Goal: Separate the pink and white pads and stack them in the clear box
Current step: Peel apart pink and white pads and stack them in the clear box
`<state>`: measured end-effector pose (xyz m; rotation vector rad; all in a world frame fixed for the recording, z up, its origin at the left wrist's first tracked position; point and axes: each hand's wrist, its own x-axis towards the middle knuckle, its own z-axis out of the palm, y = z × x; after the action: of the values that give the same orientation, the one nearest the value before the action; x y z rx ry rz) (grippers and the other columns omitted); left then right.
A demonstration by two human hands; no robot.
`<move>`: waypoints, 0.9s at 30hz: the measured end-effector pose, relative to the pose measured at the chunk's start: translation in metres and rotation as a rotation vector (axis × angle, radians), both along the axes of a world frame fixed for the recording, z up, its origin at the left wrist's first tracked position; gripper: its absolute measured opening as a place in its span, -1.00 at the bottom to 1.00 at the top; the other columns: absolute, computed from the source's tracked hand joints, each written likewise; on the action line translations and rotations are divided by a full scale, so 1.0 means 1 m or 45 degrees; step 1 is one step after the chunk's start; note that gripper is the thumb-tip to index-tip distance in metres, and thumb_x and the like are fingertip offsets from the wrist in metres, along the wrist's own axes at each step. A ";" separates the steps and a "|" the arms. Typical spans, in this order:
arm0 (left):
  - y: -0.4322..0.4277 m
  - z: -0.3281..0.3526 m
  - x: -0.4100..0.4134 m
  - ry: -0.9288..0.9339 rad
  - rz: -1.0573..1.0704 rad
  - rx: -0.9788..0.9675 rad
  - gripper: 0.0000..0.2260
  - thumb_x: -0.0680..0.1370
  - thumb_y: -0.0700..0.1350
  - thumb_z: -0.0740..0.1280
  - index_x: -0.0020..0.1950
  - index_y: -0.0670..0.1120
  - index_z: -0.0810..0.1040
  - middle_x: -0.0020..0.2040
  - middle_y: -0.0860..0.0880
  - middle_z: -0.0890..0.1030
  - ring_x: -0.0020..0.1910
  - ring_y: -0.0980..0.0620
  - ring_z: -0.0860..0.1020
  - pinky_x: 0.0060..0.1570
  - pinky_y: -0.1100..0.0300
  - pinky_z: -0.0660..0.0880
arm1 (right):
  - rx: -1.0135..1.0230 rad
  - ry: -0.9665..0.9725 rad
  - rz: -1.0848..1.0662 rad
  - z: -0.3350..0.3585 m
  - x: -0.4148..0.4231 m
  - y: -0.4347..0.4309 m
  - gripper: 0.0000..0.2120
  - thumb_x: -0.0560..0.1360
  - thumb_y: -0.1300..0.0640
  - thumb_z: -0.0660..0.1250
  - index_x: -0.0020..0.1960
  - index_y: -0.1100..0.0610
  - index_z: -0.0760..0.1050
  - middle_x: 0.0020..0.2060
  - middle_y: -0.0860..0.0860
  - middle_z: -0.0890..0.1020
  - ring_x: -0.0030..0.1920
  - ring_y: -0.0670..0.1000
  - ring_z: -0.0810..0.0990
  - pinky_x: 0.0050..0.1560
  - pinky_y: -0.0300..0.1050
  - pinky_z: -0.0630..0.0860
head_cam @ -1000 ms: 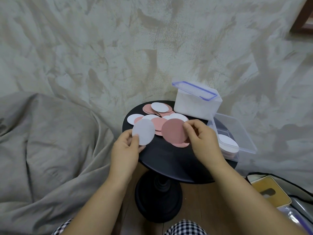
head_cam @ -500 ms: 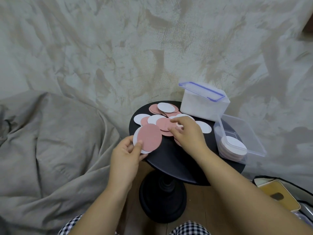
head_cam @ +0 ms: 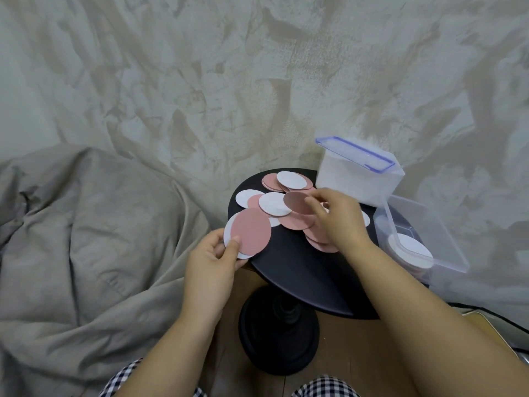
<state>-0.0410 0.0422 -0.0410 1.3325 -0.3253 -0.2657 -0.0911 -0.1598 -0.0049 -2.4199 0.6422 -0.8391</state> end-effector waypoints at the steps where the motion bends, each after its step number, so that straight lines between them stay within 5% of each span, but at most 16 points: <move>1: -0.001 0.000 0.000 0.005 0.000 -0.010 -0.83 0.57 -0.26 0.24 -0.09 -0.03 0.57 -0.21 0.03 0.70 -0.15 0.12 0.66 -0.19 0.33 0.57 | 0.105 -0.080 0.005 0.007 -0.005 0.002 -0.90 0.52 0.13 0.30 -0.06 0.05 0.60 -0.14 -0.07 0.64 -0.12 -0.09 0.56 -0.10 -0.33 0.38; 5: -0.009 0.001 -0.004 0.044 -0.071 -0.057 -0.84 0.58 -0.25 0.23 -0.06 -0.04 0.56 -0.17 0.01 0.70 -0.11 0.09 0.66 -0.16 0.27 0.59 | 0.760 -0.175 0.194 0.024 -0.028 0.022 -0.88 0.53 0.11 0.30 -0.16 0.02 0.58 -0.19 -0.05 0.62 -0.36 -0.15 0.55 -0.34 -0.24 0.55; 13: -0.025 0.005 -0.026 -0.031 -0.464 -0.044 -0.82 0.56 -0.23 0.26 0.13 -0.08 0.54 -0.06 -0.02 0.69 -0.05 0.02 0.65 -0.12 0.21 0.58 | 0.832 -0.230 0.189 -0.006 -0.057 0.043 -0.84 0.54 0.16 0.26 0.07 0.08 0.58 -0.13 -0.09 0.67 -0.26 -0.26 0.57 -0.32 -0.39 0.46; 20: -0.041 -0.006 -0.035 -0.518 -0.378 0.290 -0.70 0.59 -0.09 0.15 0.28 0.12 0.46 0.20 0.14 0.56 0.19 0.14 0.51 0.19 0.14 0.46 | 0.648 -0.246 0.226 -0.023 -0.084 0.046 -0.63 0.52 0.17 0.29 0.14 -0.28 0.43 0.09 -0.14 0.60 0.05 -0.15 0.58 0.05 -0.25 0.53; 24: -0.048 -0.003 -0.048 -0.830 -0.268 0.517 -0.63 0.62 -0.14 0.10 0.44 0.02 0.29 0.26 0.14 0.44 0.22 0.25 0.37 0.14 0.56 0.22 | 0.291 -0.351 0.063 -0.031 -0.096 0.048 -0.60 0.51 0.22 0.30 0.30 -0.06 0.40 -0.02 -0.23 0.56 0.01 -0.32 0.50 0.00 -0.51 0.36; 27: -0.051 -0.009 -0.052 -0.987 -0.234 0.648 -0.60 0.62 -0.10 0.09 0.47 0.01 0.23 0.21 0.04 0.51 0.17 0.10 0.44 0.09 0.34 0.34 | 0.055 -0.308 0.010 -0.042 -0.100 0.047 -0.59 0.52 0.21 0.27 0.36 0.05 0.36 -0.07 -0.19 0.53 -0.01 -0.36 0.46 0.00 -0.56 0.30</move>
<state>-0.0931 -0.0092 -0.0499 1.8821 -1.0897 0.0382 -0.1911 -0.1126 -0.0470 -2.2350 0.5511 -1.0820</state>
